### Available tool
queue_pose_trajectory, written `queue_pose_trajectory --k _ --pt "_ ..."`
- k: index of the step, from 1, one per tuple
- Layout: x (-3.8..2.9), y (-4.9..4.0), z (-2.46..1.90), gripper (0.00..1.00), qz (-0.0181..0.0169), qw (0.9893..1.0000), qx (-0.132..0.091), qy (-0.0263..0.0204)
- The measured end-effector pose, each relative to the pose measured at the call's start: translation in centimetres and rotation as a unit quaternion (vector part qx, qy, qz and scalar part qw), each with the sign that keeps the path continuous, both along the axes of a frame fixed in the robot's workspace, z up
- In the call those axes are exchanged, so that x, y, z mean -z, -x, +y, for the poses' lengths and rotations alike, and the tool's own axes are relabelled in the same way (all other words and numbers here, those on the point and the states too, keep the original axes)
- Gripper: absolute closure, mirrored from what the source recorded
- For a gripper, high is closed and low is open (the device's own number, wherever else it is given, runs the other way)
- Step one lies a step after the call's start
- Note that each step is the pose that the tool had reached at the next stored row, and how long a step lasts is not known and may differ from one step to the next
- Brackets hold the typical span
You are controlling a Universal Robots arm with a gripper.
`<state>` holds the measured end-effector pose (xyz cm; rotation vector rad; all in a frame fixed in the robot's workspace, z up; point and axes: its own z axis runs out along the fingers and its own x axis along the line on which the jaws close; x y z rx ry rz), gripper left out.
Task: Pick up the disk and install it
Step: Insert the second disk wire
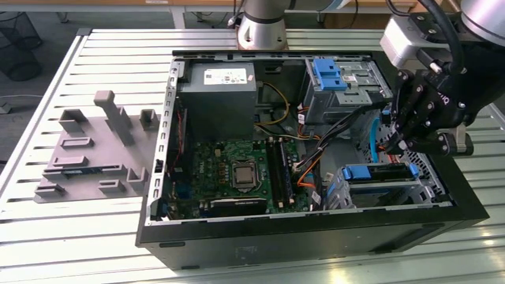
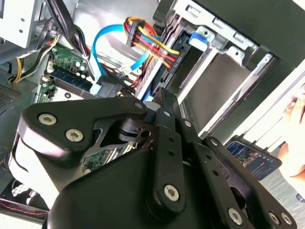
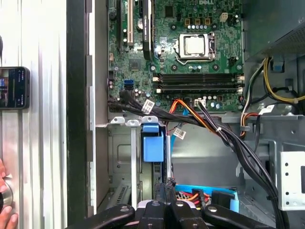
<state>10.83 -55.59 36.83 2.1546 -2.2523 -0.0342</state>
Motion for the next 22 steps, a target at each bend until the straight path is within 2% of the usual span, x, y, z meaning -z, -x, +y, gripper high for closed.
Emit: queue_pose_trajectory --k 4,13,17,22 --pt "-0.17 0.20 0.05 0.89 -0.0026 1.0000 0.000 0.0001" --pt "-1.42 0.28 0.53 0.89 -0.0063 1.0000 0.000 0.0000" --pt "-1.46 0.64 0.54 0.89 -0.0072 1.0000 0.000 -0.0003" --pt "-1.45 1.12 0.53 0.89 -0.0112 0.9999 0.000 -0.0003"
